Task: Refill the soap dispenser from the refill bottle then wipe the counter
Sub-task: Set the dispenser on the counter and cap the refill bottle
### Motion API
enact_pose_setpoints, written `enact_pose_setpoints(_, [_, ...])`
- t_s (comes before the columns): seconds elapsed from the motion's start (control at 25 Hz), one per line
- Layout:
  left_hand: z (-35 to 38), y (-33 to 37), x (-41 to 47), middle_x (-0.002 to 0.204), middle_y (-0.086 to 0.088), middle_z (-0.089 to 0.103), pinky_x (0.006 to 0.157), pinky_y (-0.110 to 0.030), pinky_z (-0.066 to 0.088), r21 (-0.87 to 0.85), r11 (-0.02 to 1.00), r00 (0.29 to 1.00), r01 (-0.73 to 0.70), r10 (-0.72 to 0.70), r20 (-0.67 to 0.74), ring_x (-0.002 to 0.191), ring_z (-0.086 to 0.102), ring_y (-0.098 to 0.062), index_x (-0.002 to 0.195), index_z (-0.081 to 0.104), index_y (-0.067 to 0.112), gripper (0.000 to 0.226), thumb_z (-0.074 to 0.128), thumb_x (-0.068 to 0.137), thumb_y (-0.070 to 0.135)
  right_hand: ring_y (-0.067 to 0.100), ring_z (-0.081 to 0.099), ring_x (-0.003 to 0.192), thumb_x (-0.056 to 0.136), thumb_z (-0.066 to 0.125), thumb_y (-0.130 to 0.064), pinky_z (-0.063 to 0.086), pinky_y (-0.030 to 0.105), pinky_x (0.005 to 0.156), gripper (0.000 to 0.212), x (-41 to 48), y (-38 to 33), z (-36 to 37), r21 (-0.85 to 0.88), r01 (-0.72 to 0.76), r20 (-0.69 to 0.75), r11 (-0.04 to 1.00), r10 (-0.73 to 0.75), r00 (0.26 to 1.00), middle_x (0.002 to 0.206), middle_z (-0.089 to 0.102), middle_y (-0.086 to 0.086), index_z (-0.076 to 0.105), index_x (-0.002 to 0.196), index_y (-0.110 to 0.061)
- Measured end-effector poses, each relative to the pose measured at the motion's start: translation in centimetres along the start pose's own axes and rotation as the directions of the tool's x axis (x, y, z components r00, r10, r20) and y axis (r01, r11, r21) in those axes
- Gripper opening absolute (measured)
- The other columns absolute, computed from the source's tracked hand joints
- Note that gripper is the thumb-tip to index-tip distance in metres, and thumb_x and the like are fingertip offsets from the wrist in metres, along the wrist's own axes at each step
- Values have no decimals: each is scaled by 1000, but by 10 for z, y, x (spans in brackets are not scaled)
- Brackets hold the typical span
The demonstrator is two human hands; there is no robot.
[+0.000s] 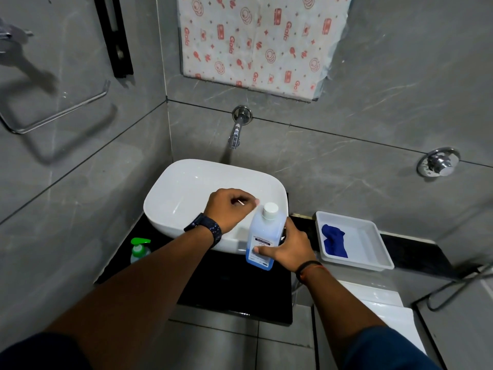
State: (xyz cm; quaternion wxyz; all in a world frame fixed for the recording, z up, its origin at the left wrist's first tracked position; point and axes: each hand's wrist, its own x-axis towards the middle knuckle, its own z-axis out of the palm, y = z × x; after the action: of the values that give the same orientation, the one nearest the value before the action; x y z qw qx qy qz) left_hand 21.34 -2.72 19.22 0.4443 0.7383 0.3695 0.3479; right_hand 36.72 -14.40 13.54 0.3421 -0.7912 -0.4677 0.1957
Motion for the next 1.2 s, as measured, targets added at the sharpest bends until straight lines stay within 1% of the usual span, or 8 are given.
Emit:
enact_pose_setpoints(0.08, [8, 9, -2, 73, 16, 69, 64, -18, 49, 96, 994, 998, -44, 39, 52, 67, 58, -1, 72, 71, 29, 38, 78, 50, 60, 11, 62, 88, 46, 85, -60, 54, 27, 76, 90, 2, -3, 2, -4, 3, 30, 1000, -3, 1000, 104, 65, -8, 44, 122, -32])
enact_pose_setpoints(0.32, [12, 13, 3, 85, 12, 67, 66, -22, 46, 248, 965, 991, -84, 54, 125, 75, 57, -8, 92, 66, 30, 54, 77, 52, 63, 3, 59, 82, 46, 83, -63, 46, 13, 68, 88, 4, -6, 5, 42, -7, 62, 999, 5, 998, 97, 60, -14, 42, 119, -39])
enact_pose_setpoints(0.44, [14, 11, 2, 73, 13, 62, 60, -22, 42, 324, 940, 994, -102, 87, 59, 73, 54, -8, 75, 64, 27, 44, 77, 52, 62, 2, 59, 82, 46, 84, -61, 45, 13, 66, 88, 6, -4, 4, 32, -8, 58, 999, 6, 998, 96, 61, -14, 43, 120, -38])
enact_pose_setpoints(0.64, [11, 7, 8, 84, 4, 64, 73, -29, 42, 280, 913, 945, -297, 238, 225, 83, 49, -14, 90, 72, 19, 31, 77, 69, 41, 6, 62, 90, 42, 85, -62, 53, 23, 77, 91, 10, 1, 1, 62, 5, 109, 998, -12, 994, 104, 65, -12, 46, 121, -38])
enact_pose_setpoints(0.88, [10, 4, 13, 89, 2, 66, 73, -31, 45, 193, 930, 919, -314, 246, 309, 83, 52, -14, 95, 73, 19, 34, 81, 66, 35, 4, 63, 93, 39, 88, -60, 56, 30, 83, 94, 11, 4, -1, 72, 17, 148, 997, -28, 989, 106, 67, -14, 49, 121, -39])
enact_pose_setpoints(0.96, [8, -4, 11, 98, 9, 63, 76, -26, 44, 99, 970, 948, -222, 191, 255, 90, 53, -8, 104, 69, 28, 56, 87, 52, 40, 5, 62, 97, 40, 88, -58, 55, 30, 85, 94, 13, 2, -7, 102, 23, 153, 995, -39, 987, 109, 65, -16, 48, 122, -41])
enact_pose_setpoints(1.08, [6, -27, 6, 127, 10, 45, 95, -27, 40, 119, 992, 953, -41, 3, 301, 115, 43, -7, 140, 32, 34, 121, 90, 35, 47, 13, 61, 103, 41, 92, -47, 53, 37, 90, 93, 18, -4, -20, 209, 14, 131, 978, -42, 991, 115, 63, -10, 50, 123, -36])
enact_pose_setpoints(1.2, [16, -49, -1, 138, 11, 38, 106, -33, 33, 231, 973, 878, 16, -124, 461, 126, 35, -9, 145, 20, 31, 132, 88, 34, 52, 16, 65, 102, 42, 95, -29, 55, 40, 88, 87, 22, -8, -37, 348, -20, 98, 937, -15, 995, 113, 68, -6, 56, 119, -32])
